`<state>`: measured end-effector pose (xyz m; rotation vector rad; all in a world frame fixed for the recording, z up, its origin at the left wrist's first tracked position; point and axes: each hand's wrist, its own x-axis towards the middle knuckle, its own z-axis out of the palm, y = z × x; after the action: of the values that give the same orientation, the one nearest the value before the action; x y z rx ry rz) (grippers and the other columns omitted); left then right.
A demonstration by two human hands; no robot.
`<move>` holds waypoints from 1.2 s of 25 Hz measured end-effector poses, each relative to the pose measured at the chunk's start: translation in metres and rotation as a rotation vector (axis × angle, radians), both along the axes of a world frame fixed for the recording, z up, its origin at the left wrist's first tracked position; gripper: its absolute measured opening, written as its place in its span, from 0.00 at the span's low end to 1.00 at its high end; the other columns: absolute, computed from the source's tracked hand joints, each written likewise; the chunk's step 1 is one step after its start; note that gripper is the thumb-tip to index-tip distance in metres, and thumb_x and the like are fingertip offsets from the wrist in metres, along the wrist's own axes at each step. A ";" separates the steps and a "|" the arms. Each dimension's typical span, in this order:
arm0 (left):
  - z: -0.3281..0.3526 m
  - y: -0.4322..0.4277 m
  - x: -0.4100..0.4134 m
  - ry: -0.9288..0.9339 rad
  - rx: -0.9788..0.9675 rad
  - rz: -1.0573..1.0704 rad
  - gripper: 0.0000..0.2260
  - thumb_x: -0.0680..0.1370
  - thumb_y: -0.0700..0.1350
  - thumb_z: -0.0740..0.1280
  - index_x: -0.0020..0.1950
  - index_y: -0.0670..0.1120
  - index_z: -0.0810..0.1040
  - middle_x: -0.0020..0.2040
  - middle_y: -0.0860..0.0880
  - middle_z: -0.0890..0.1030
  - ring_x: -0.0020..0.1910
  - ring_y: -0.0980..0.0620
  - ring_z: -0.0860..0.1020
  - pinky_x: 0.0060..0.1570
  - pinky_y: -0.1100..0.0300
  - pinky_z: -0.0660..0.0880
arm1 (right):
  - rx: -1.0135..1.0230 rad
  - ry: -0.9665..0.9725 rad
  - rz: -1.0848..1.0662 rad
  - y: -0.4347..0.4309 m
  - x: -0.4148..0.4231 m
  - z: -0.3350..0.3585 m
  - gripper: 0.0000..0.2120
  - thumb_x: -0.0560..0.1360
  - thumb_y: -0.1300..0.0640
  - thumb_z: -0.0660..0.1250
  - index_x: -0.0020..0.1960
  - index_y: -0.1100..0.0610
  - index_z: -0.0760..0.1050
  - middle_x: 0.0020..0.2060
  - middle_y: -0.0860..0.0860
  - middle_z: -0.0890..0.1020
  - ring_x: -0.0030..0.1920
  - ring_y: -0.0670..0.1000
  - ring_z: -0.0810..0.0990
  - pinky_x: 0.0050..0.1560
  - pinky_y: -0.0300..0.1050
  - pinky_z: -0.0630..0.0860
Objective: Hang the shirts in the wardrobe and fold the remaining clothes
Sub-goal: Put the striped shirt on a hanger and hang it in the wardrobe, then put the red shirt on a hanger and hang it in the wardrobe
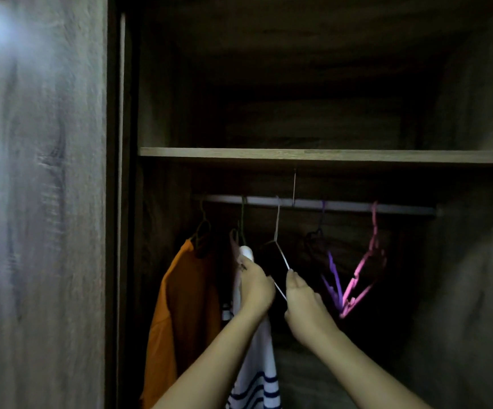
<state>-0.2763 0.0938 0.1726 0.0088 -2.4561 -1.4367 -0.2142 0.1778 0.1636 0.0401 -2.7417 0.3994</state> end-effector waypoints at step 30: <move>-0.146 -0.464 0.301 -0.078 -0.592 0.446 0.24 0.82 0.45 0.55 0.75 0.38 0.55 0.76 0.39 0.57 0.75 0.42 0.57 0.70 0.56 0.55 | -0.077 0.211 0.721 -0.420 0.140 -0.125 0.27 0.75 0.54 0.50 0.71 0.62 0.64 0.72 0.58 0.66 0.73 0.57 0.61 0.71 0.49 0.60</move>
<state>0.0251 -0.3706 0.0269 0.4579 -2.6195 -0.5155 -0.0739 -0.2422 0.0384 1.0030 -2.4165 0.6403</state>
